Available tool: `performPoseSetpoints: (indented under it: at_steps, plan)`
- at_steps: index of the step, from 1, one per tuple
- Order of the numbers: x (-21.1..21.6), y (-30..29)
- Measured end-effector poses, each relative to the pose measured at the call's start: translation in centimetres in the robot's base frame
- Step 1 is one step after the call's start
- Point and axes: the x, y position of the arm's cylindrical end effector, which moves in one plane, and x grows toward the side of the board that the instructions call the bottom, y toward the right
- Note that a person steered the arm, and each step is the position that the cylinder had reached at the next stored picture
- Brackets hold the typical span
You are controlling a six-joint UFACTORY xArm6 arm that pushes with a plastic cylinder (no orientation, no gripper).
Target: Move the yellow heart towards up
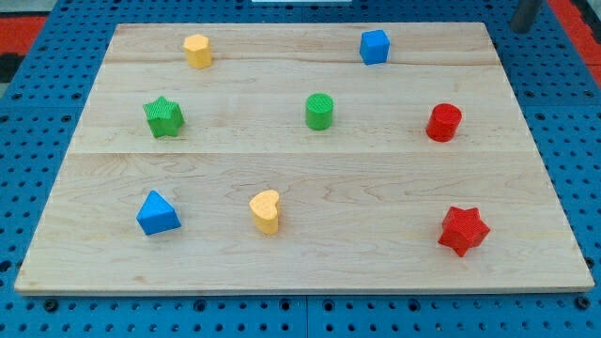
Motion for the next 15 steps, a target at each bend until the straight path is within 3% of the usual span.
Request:
performPoseSetpoints:
  at_steps: [3, 5, 6, 9, 10, 12, 13, 15]
  plan:
    - [5.6, -5.8]
    - [11.5, 0.4]
    - [20.3, 0.5]
    - [41.2, -3.4]
    - [41.4, -7.7]
    - [40.0, -33.3]
    - [35.9, -38.8]
    - [32.0, -37.1]
